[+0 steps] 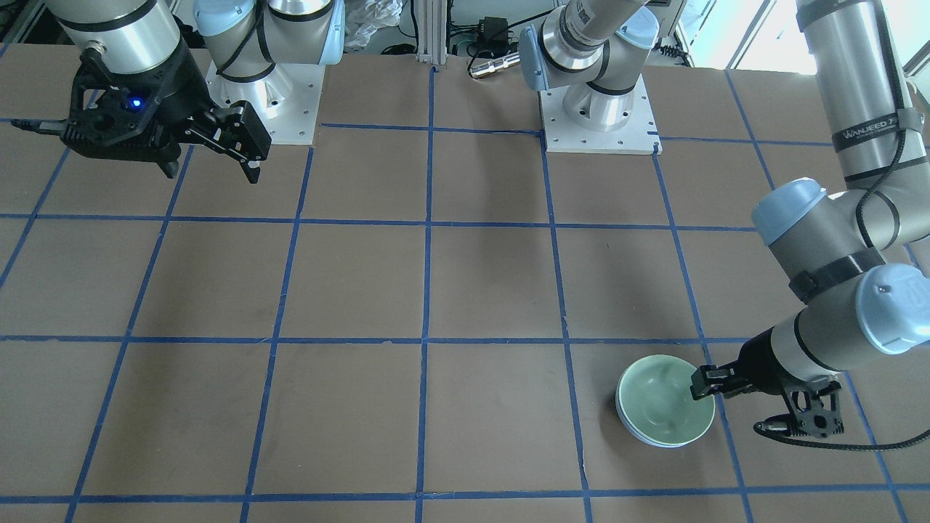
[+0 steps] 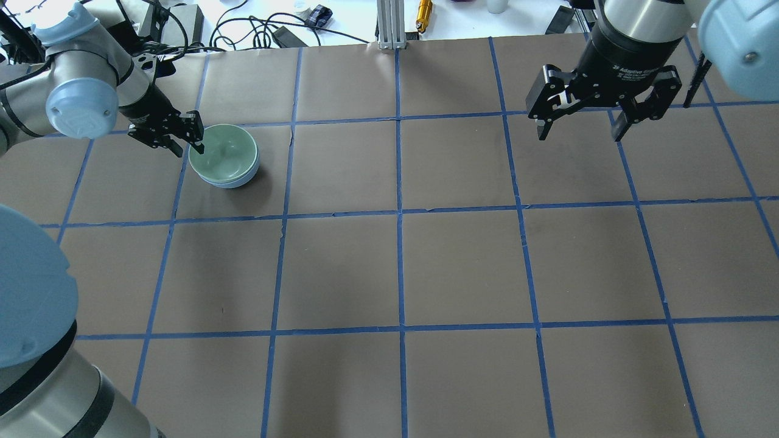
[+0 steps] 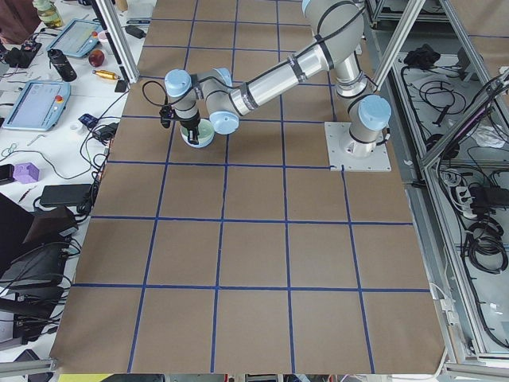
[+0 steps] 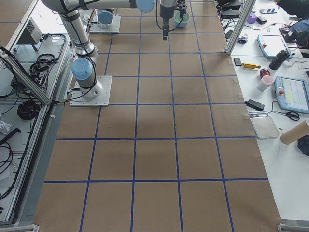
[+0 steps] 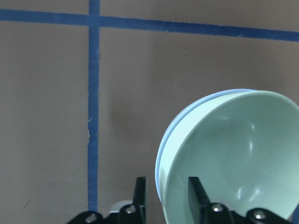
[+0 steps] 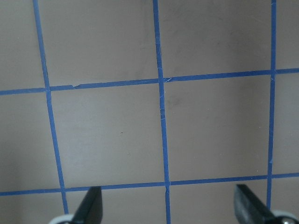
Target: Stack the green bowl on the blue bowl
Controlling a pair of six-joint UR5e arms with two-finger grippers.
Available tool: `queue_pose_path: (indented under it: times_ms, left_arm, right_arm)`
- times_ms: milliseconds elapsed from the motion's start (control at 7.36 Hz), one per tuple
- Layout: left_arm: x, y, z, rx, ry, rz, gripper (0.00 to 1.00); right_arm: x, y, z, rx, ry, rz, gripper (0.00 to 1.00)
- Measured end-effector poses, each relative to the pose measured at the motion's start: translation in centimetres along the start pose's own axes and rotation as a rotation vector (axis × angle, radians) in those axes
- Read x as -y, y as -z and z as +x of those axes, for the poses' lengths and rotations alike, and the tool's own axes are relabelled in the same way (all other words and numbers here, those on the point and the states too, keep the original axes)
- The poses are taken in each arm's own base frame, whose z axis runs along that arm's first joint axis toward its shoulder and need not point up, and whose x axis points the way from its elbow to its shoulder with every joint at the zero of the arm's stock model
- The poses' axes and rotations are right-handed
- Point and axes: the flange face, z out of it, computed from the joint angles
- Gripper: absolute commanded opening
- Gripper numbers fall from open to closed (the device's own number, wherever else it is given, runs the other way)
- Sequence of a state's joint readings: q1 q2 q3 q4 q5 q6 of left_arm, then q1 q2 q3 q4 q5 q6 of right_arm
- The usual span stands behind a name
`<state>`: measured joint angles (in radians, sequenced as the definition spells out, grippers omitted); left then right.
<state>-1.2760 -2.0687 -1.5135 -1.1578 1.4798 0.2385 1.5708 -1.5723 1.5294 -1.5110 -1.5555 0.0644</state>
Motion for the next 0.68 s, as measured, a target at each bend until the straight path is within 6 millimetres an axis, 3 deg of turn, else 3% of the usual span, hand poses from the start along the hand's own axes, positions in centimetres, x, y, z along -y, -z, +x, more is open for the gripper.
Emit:
queue_pose_path:
  times_ms: [407,679]
  left_arm:
    - [-3.2,7.7,7.5,0.02,-0.088,0.036,1.0]
    - [-7.7,14.0,11.2,0.028,-0.119,0.039,1.0]
  right_arm:
    - [0.0,0.0,0.0,0.0,0.0,0.0,1.0]
    - [0.0,0.0,0.0,0.0,0.0,0.0,1.0]
